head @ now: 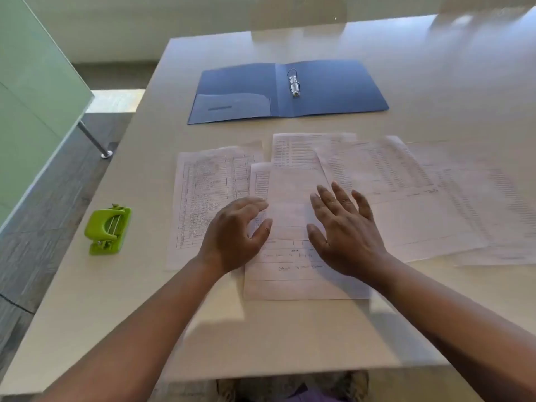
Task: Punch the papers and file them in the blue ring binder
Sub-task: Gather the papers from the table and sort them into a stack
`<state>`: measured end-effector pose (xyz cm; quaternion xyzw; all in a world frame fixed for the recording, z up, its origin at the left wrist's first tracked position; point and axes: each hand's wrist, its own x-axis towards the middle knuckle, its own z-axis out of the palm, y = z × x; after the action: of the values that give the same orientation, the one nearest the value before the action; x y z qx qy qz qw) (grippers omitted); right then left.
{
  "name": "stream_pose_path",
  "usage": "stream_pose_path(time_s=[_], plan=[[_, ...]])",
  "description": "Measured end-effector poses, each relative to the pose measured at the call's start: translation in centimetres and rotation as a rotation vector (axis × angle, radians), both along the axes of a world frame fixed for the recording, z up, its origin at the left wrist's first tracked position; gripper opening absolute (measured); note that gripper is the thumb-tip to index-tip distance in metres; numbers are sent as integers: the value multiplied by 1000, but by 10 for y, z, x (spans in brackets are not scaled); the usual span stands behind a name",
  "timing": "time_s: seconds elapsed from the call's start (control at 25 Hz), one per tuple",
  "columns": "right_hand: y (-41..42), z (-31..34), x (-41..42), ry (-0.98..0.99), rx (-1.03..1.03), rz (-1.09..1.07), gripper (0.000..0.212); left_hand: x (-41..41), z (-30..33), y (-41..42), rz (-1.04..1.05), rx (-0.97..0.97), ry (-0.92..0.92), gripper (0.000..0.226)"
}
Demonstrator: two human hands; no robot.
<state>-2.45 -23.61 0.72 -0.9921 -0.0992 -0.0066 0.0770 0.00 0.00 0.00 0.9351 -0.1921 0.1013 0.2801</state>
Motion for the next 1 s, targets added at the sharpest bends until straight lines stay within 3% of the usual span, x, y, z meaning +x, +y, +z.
stream_pose_path(time_s=[0.32,0.52,0.64,0.76,0.8,1.0], plan=[[-2,-8,0,85,30,6,66,-1,-5,0,13,104,26,45],[-1,-6,-1,82,26,-2,79,-3,7,-11,107,1,182,60],[-2,-3,-2,104,25,7,87,-4,14,-16,204,-231,372,75],[-2,-2,-2,114,27,16,89,0,31,-17,332,-745,661,70],[-2,-2,-1,113,29,15,88,3,38,-17,362,-831,737,65],[-3,-2,-2,108,36,12,88,19,44,-11,470,-892,762,64]])
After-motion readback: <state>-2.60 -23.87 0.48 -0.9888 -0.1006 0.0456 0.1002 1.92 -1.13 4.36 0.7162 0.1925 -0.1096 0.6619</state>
